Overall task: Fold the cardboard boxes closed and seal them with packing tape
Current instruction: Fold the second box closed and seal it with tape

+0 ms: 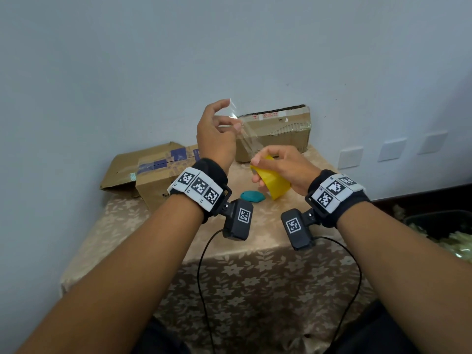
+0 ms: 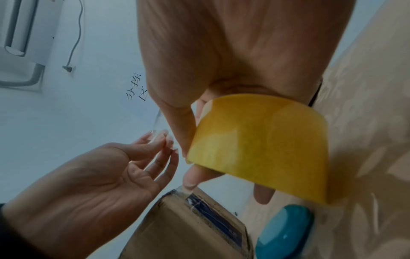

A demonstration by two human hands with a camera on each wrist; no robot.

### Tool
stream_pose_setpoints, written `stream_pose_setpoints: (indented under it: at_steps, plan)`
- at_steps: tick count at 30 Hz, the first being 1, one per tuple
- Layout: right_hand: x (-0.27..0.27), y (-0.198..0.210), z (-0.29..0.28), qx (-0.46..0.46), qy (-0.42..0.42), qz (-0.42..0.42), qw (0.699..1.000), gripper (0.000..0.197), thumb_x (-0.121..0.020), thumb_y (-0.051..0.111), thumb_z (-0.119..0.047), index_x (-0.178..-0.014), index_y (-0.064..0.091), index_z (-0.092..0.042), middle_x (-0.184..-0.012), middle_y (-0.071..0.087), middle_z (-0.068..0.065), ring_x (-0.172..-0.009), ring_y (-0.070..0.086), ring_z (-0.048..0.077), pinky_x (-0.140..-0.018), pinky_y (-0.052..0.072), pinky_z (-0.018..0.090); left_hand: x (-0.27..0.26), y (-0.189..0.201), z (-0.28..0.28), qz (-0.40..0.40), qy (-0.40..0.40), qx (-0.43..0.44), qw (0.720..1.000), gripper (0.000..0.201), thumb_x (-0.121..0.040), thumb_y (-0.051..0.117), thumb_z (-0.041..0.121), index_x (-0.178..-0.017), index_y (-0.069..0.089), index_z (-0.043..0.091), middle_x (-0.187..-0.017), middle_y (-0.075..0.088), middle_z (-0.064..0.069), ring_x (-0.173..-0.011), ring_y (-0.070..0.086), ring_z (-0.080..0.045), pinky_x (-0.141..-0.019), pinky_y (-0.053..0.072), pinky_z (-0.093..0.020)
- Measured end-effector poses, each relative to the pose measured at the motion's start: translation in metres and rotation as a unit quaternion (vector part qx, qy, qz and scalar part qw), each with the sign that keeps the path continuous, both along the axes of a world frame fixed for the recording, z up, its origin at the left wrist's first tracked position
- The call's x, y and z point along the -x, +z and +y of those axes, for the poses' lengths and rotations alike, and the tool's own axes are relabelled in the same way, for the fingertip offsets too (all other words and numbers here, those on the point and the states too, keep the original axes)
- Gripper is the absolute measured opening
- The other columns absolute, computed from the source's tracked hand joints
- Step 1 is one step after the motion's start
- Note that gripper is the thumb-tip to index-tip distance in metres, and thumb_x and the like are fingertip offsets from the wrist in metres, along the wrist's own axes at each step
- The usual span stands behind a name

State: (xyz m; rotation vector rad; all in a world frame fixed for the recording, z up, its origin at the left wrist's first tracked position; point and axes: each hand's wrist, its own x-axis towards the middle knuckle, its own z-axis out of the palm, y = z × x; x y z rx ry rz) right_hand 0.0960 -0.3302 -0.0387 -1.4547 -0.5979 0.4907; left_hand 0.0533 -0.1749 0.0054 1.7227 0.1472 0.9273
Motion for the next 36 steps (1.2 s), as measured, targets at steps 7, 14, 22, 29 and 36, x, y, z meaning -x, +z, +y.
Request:
stream_pose_setpoints:
  at_steps: [7, 14, 22, 29, 36]
  plan:
    - [0.004, 0.002, 0.0, 0.01, 0.062, -0.014, 0.998, 0.01, -0.094, 0.071, -0.009, -0.092, 0.064, -0.002, -0.08, 0.067, 0.028, -0.059, 0.061, 0.029, -0.06, 0.055, 0.036, -0.006, 0.017, 0.018, -0.046, 0.048, 0.063, 0.996, 0.054, -0.092, 0.057, -0.012, -0.133, 0.056, 0.023, -0.094, 0.069, -0.003, -0.084, 0.069, -0.013, -0.076, 0.062, -0.033]
    - [0.0, -0.001, 0.001, -0.065, -0.015, 0.002, 0.998, 0.01, -0.095, 0.07, -0.009, -0.099, 0.064, -0.001, -0.081, 0.068, 0.025, -0.063, 0.062, 0.03, -0.069, 0.055, 0.042, 0.004, 0.001, 0.009, 0.063, -0.026, -0.036, 0.997, 0.079, -0.085, 0.067, 0.002, -0.15, 0.039, 0.037, -0.12, 0.063, 0.006, -0.098, 0.069, -0.005, -0.091, 0.06, -0.039]
    - [0.0, 0.0, 0.003, -0.079, -0.038, -0.043, 0.995, 0.016, -0.093, 0.069, 0.002, -0.106, 0.063, -0.005, -0.084, 0.074, 0.015, -0.067, 0.071, 0.022, -0.068, 0.061, 0.034, 0.014, 0.003, -0.006, 0.115, -0.052, -0.19, 0.974, 0.114, -0.083, 0.081, 0.022, -0.161, 0.001, 0.042, -0.163, 0.036, 0.002, -0.138, 0.05, -0.015, -0.101, 0.046, -0.025]
    - [0.002, 0.002, 0.005, -0.062, -0.039, -0.056, 0.996, 0.028, -0.09, 0.072, 0.004, -0.115, 0.061, 0.009, -0.097, 0.074, 0.023, -0.074, 0.075, 0.019, -0.065, 0.061, 0.03, 0.019, 0.001, -0.018, 0.086, -0.031, -0.224, 0.97, 0.116, -0.081, 0.077, -0.002, -0.162, 0.005, 0.041, -0.159, 0.042, 0.002, -0.06, 0.071, -0.008, -0.063, 0.062, -0.026]
    - [0.003, 0.003, 0.007, -0.009, -0.049, -0.043, 0.998, 0.035, -0.084, 0.08, -0.001, -0.115, 0.064, 0.004, -0.11, 0.072, 0.03, -0.08, 0.077, 0.024, -0.071, 0.063, 0.04, 0.018, 0.001, -0.02, 0.107, 0.002, -0.273, 0.956, 0.114, -0.08, 0.077, -0.001, -0.162, 0.007, 0.037, -0.151, 0.052, 0.006, -0.068, 0.07, -0.009, -0.073, 0.061, -0.026]
